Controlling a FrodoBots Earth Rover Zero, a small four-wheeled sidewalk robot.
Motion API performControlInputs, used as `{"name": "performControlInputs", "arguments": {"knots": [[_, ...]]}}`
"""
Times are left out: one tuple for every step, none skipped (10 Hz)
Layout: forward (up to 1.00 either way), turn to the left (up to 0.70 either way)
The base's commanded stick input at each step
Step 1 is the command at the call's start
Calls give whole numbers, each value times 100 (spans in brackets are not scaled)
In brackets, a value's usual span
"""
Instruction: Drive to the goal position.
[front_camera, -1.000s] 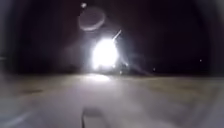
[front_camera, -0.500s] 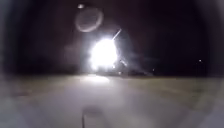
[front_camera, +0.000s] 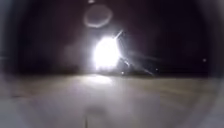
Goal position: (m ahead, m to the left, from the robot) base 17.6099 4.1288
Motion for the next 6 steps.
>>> {"name": "performControlInputs", "arguments": {"knots": [[100, 0], [100, 0], [100, 0], [100, 0], [100, 0], [100, 0]]}}
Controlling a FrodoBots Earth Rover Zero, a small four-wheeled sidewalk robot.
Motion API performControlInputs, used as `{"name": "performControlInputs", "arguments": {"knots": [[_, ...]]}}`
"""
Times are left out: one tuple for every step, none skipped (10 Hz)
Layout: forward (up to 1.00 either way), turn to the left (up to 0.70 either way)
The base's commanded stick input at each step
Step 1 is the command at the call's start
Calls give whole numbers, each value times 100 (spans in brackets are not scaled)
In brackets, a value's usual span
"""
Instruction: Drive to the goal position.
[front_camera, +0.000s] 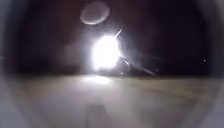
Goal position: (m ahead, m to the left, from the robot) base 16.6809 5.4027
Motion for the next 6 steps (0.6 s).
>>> {"name": "performControlInputs", "arguments": {"knots": [[100, 0], [100, 0], [100, 6], [100, 27], [100, 39], [100, 40]]}}
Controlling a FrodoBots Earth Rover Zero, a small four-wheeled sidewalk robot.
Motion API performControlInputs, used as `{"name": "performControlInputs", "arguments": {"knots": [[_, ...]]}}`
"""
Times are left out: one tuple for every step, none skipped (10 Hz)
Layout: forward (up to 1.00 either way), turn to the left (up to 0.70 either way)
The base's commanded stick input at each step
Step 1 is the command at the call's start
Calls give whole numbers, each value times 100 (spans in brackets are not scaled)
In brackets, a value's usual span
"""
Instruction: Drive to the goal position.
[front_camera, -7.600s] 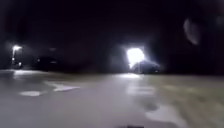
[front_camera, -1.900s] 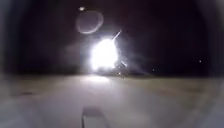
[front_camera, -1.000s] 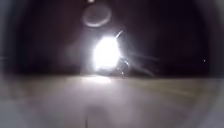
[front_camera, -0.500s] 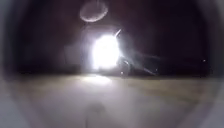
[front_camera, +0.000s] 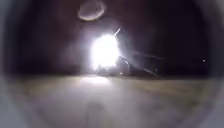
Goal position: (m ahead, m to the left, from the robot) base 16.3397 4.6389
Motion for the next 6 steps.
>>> {"name": "performControlInputs", "arguments": {"knots": [[100, 13], [100, 0], [100, 0], [100, 0], [100, 0], [100, 0]]}}
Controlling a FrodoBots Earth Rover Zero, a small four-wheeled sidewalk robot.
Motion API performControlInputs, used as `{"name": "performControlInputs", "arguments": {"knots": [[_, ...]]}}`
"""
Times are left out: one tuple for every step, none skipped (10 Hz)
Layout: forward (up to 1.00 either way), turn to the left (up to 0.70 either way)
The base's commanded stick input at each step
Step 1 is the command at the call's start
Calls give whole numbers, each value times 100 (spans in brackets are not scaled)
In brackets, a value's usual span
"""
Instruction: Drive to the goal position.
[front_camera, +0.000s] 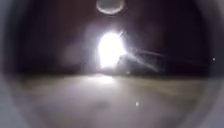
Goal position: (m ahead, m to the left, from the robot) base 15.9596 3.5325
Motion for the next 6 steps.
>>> {"name": "performControlInputs", "arguments": {"knots": [[100, 0], [100, 0], [100, 0], [100, 0], [100, 0], [100, 0]]}}
